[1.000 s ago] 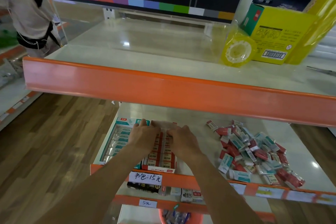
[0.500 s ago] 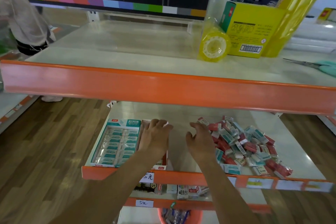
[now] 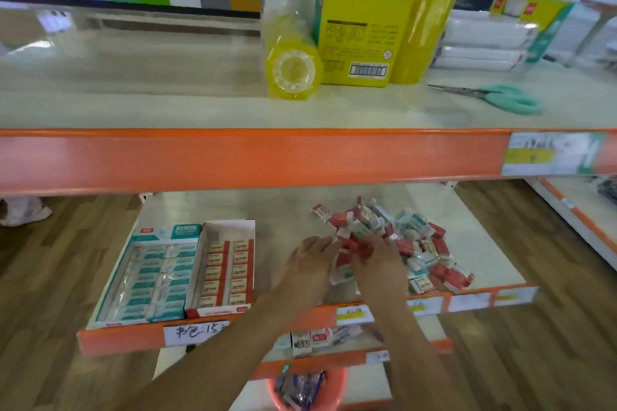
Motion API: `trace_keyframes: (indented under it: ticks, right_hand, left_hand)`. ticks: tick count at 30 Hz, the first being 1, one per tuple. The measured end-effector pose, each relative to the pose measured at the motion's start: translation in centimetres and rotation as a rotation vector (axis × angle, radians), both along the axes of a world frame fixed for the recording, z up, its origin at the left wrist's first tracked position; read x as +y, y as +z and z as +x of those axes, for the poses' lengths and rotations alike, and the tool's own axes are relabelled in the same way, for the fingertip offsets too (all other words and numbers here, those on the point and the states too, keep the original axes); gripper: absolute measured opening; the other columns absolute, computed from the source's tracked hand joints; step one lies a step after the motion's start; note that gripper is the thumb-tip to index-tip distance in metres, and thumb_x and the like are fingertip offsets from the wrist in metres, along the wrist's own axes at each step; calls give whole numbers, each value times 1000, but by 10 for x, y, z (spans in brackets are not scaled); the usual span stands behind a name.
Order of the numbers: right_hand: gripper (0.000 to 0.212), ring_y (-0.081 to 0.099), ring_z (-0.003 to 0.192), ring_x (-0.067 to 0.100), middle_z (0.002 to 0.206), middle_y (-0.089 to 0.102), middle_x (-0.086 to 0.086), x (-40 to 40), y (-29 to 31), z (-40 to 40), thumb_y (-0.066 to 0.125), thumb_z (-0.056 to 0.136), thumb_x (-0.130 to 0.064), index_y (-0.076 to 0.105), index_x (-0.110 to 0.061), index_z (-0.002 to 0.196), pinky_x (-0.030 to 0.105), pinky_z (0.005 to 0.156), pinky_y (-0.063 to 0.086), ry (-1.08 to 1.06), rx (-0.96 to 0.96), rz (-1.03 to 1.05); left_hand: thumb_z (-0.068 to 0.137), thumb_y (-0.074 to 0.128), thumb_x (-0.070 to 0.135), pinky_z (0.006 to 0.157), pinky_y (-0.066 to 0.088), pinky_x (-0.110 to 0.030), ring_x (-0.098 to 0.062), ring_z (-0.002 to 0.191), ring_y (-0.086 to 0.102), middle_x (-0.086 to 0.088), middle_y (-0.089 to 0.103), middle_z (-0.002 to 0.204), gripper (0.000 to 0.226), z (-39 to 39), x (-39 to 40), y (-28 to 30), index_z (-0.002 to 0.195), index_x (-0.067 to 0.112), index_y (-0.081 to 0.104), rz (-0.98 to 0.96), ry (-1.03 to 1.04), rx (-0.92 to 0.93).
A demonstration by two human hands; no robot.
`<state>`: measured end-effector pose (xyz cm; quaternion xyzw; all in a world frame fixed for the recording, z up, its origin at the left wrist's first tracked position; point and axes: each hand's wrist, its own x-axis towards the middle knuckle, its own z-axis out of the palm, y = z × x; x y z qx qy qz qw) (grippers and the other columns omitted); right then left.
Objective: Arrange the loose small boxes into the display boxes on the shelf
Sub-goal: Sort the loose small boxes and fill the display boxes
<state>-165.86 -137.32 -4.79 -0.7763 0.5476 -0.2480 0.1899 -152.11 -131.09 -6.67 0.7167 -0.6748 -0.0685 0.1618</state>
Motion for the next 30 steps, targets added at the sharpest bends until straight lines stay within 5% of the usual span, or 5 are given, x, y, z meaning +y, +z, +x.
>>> trace_keyframes:
  ticks: [10, 15, 21, 24, 30]
  right_hand:
    - [24, 61, 78, 18, 96, 63, -1, -2, -12, 2, 65, 84, -26, 62, -17, 106, 30, 63, 50, -38, -76, 32]
    - [18, 61, 64, 2, 76, 65, -14, -3, -9, -8, 60, 92, -39, 61, -31, 108, 11, 50, 40, -29, -384, 159]
    - [34, 50, 61, 15, 84, 56, -34, -6, 8, -17, 40, 102, -37, 44, -59, 127, 29, 57, 46, 153, -536, 330]
    - [34, 47, 60, 15, 67, 53, -6, -5, 7, -14, 46, 102, -21, 56, -45, 124, 31, 56, 43, 183, -797, 550]
    - [25, 69, 92, 30, 96, 70, 12, 10, -2, -2, 59, 93, -2, 55, -7, 117, 29, 72, 55, 222, -1110, 801]
  left_hand:
    - [78, 54, 16, 102, 38, -34, -21, 112, 55, 4, 65, 116, 34, -17, 9, -3, 109, 20, 69, -212, 54, 95]
    - [84, 50, 30, 101, 33, -33, -21, 109, 46, 0, 55, 112, 42, -13, 13, 2, 126, 26, 53, -70, 65, -4]
    - [85, 52, 35, 95, 34, -31, -19, 107, 43, 2, 48, 112, 37, -11, 14, -2, 121, 28, 48, -16, 135, -51]
    - [84, 57, 37, 84, 40, -29, -17, 99, 48, 4, 52, 103, 28, -10, 13, 0, 107, 23, 49, -18, 219, -4]
    - [86, 57, 14, 52, 42, -27, -15, 74, 58, 9, 54, 92, 19, 0, 31, 8, 93, 24, 43, -122, 311, 257]
